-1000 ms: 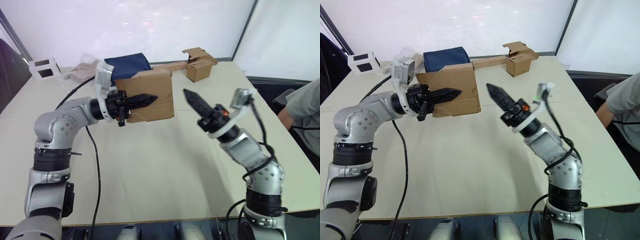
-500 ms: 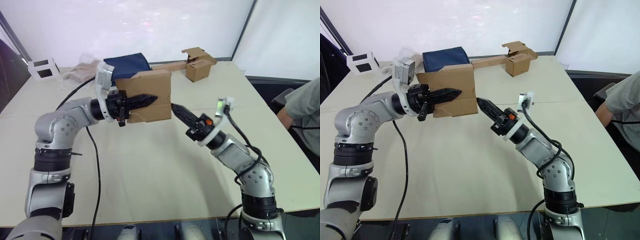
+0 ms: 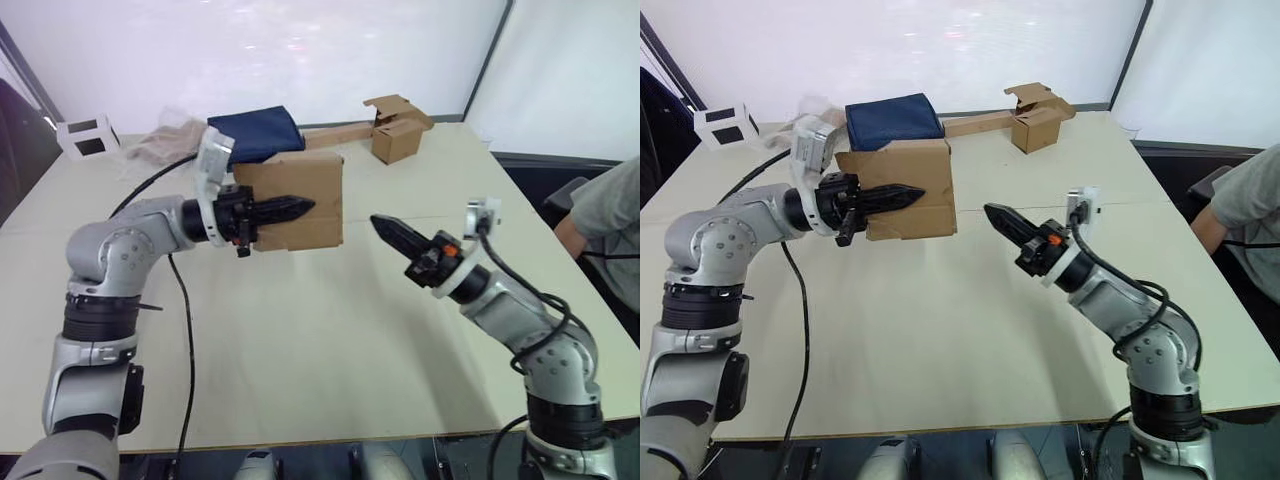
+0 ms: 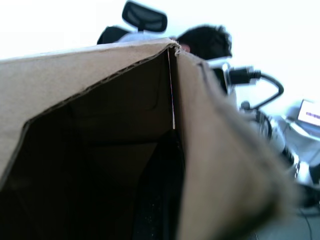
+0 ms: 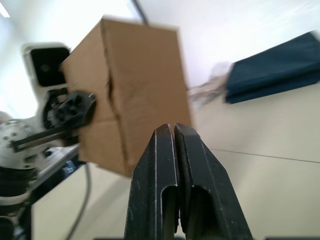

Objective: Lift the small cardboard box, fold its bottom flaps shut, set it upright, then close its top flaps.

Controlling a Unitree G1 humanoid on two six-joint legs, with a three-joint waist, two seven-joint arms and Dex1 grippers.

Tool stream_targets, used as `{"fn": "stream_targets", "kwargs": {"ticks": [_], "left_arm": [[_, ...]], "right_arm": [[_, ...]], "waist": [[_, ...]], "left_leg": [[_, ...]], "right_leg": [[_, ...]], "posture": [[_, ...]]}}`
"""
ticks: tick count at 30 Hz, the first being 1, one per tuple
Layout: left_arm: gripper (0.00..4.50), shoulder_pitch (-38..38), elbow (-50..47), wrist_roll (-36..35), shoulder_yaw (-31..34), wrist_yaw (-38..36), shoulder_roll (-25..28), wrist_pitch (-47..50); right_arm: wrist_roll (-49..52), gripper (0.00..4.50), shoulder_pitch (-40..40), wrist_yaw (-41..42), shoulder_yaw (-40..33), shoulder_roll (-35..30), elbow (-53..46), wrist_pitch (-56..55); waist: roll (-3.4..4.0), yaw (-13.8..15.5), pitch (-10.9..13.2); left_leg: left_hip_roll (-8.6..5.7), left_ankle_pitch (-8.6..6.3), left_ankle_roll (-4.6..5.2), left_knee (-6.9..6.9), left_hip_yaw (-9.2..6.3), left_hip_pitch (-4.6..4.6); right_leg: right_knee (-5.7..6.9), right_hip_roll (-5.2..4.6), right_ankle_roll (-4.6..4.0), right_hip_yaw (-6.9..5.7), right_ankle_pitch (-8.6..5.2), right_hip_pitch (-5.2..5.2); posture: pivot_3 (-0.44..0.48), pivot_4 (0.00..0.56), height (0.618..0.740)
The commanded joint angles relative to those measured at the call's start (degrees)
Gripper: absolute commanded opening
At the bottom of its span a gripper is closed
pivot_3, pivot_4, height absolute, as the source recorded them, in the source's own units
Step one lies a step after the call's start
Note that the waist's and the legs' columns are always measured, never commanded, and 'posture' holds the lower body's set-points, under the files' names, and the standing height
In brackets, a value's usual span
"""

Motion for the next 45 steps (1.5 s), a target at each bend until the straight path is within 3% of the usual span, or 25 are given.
{"fn": "stream_targets", "kwargs": {"ticks": [1,5,10,16,18,21,24,30,32,35,36,39,44,45], "left_arm": [[0.00,-6.3,0.9,11.0,-10.3,-5.0,4.7,-3.6],[0.00,-12.1,3.6,21.1,-22.2,-15.5,7.8,-9.6],[0.00,-19.3,12.9,39.6,-36.6,-24.1,7.8,-25.2],[0.00,-23.7,23.2,52.7,-44.2,-29.7,3.0,-40.0],[0.00,-25.2,24.6,52.9,-45.1,-30.2,0.9,-39.9],[0.64,-27.9,25.0,50.7,-45.8,-30.4,-2.2,-34.5],[1.76,-28.9,22.4,48.3,-47.9,-30.4,-1.4,-32.1],[4.20,-34.1,18.3,40.4,-48.0,-30.4,-0.2,-18.6],[4.43,-34.8,20.4,38.7,-44.1,-30.4,1.6,-19.2],[4.43,-34.5,26.1,35.7,-37.8,-30.4,2.8,-19.4],[4.22,-33.8,27.9,34.4,-35.2,-30.4,3.1,-20.7],[3.32,-31.4,32.9,31.9,-26.7,-29.2,3.2,-22.3],[1.24,-22.2,34.1,29.1,-15.0,-24.5,4.3,-25.7],[0.99,-20.3,33.8,29.2,-13.4,-22.9,4.6,-25.8]], "right_arm": [[-0.6,0.06,2.3,2.8,-4.1,-5.3,-3.3,0.3],[-1.1,0.06,3.1,3.3,-5.0,-8.4,-2.8,0.8],[-2.2,0.06,3.1,3.9,-4.3,-8.6,-3.0,0.4],[-4.2,0.06,3.9,3.0,-2.4,-6.7,-4.3,-0.3],[-4.3,0.06,4.3,2.6,-2.4,-6.0,-4.8,-0.5],[-4.9,0.00,4.8,2.2,-2.4,-5.2,-4.9,-0.9],[-5.4,0.00,5.0,2.0,-2.3,-4.7,-5.1,-1.1],[-6.3,0.00,4.7,2.4,-1.8,-4.4,-4.6,-1.3],[-7.8,0.00,4.2,2.6,-0.5,-4.2,-4.4,-1.5],[-13.3,0.00,2.8,2.6,3.1,-4.2,-3.4,-2.9],[-15.1,0.00,2.2,2.4,4.4,-4.1,-2.9,-3.2],[-20.8,0.00,-0.1,1.8,8.0,-3.1,-0.2,-5.1],[-27.8,0.00,-3.5,1.8,13.2,-1.7,3.3,-5.4],[-29.1,0.00,-4.2,1.8,14.3,-1.7,4.0,-5.1]], "waist": [[0.00,0.2,0.0],[0.00,0.2,0.0],[0.01,0.3,0.0],[0.00,0.9,0.0],[-0.02,1.1,0.0],[-0.05,1.3,0.0],[-0.05,1.1,0.0],[-0.04,0.8,0.0],[-0.02,0.8,0.0],[-0.02,0.5,0.0],[-0.02,0.3,0.0],[-0.01,0.0,0.0],[-0.01,-0.3,0.0],[-0.01,-0.3,0.0]], "left_leg": [[-0.01,0.00,0.00,0.00,0.00,0.00],[-0.03,0.00,0.00,-0.01,0.03,0.02],[-0.02,0.00,0.01,-0.03,0.04,0.02],[-0.02,-0.01,0.04,-0.01,0.04,-0.02],[-0.02,-0.02,0.04,0.00,0.04,-0.03],[-0.02,-0.02,0.04,0.03,0.03,-0.07],[-0.03,-0.03,0.07,0.06,0.03,-0.09],[0.00,-0.04,0.11,0.04,0.00,-0.04],[-0.01,-0.04,0.11,0.04,0.01,-0.04],[0.00,-0.04,0.11,0.05,0.01,-0.02],[0.00,-0.04,0.11,0.05,0.01,-0.02],[0.00,-0.04,0.11,0.03,0.01,-0.02],[0.00,-0.04,0.10,0.05,-0.01,-0.04],[0.00,-0.03,0.10,0.05,-0.01,-0.04]], "right_leg": [[-0.05,0.02,0.00,0.00,0.00,0.02],[-0.08,0.02,0.00,0.03,0.00,0.04],[-0.09,0.06,-0.01,0.04,0.00,0.03],[-0.11,0.05,-0.01,0.05,-0.01,0.02],[-0.11,0.05,0.00,0.05,0.00,0.02],[-0.10,0.03,0.00,0.04,0.00,0.02],[-0.11,0.02,0.01,0.04,-0.01,0.02],[-0.01,0.07,0.01,0.05,-0.01,0.00],[-0.02,0.07,0.02,0.06,-0.02,0.00],[0.02,0.08,0.01,0.05,-0.01,-0.03],[0.03,0.09,0.01,0.05,-0.02,-0.03],[0.01,0.08,0.00,0.04,-0.03,-0.03],[0.02,0.06,0.01,0.02,-0.03,-0.04],[0.01,0.05,0.01,0.02,-0.03,-0.05]], "posture": [[0.000,0.150,0.740],[0.000,0.150,0.740],[0.000,0.150,0.740],[0.000,0.150,0.740],[0.000,0.150,0.740],[0.000,0.150,0.740],[0.000,0.150,0.740],[0.000,0.150,0.740],[0.000,0.150,0.740],[0.000,0.150,0.740],[0.000,0.150,0.740],[0.000,0.150,0.740],[0.000,0.150,0.740],[0.000,0.150,0.740]]}}
